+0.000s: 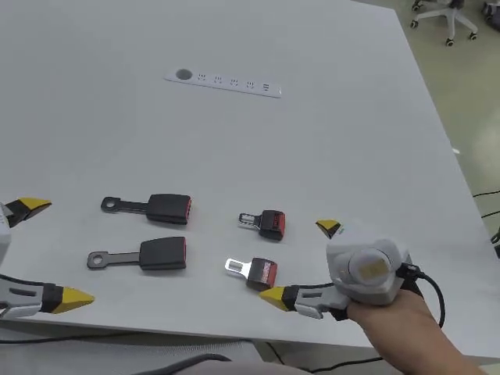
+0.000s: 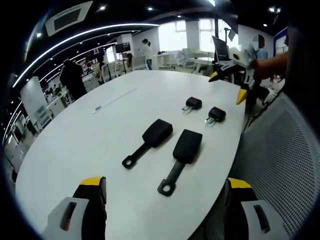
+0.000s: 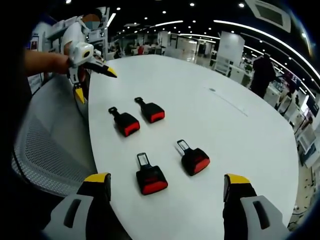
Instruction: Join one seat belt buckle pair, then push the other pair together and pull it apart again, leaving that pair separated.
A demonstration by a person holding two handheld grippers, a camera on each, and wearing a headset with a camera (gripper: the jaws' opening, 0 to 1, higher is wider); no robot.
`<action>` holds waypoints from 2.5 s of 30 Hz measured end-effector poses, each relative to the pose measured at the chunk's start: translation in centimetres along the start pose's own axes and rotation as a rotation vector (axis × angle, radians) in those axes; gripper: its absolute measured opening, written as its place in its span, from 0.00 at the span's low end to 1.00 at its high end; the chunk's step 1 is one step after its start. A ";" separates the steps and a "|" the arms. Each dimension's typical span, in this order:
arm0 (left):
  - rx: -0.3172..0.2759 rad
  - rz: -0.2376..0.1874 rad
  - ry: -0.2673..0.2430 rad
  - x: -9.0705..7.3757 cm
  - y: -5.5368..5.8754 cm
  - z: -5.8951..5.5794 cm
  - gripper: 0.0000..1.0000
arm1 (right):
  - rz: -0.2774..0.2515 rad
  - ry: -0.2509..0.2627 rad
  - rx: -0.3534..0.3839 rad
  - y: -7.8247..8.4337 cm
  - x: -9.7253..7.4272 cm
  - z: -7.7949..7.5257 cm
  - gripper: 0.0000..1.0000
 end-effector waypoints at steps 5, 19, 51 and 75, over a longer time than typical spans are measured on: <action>0.004 0.000 0.002 0.0 0.0 0.0 1.00 | 0.001 0.001 -0.001 0.0 0.0 0.0 0.94; 0.028 0.010 0.006 -0.1 -0.7 -0.3 1.00 | 0.008 -0.006 -0.020 -0.2 0.3 0.0 0.94; 0.025 0.044 0.000 0.3 -0.4 0.5 0.93 | 0.016 0.001 -0.029 -0.5 0.4 0.5 0.91; 0.079 0.096 0.133 3.5 -2.1 -1.2 0.63 | 0.079 -0.069 -0.072 -0.1 1.7 1.2 0.62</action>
Point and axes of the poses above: the centre of the closed fingertips' face, and the gripper's own axes: x roughly forward along the fingers, z roughly to its left, y roughly out of its underside, the point moved 8 cm from there along -x, roughly backward along the fingers, and after that the axes turned 9 degrees about x, right-handed, at the moved point
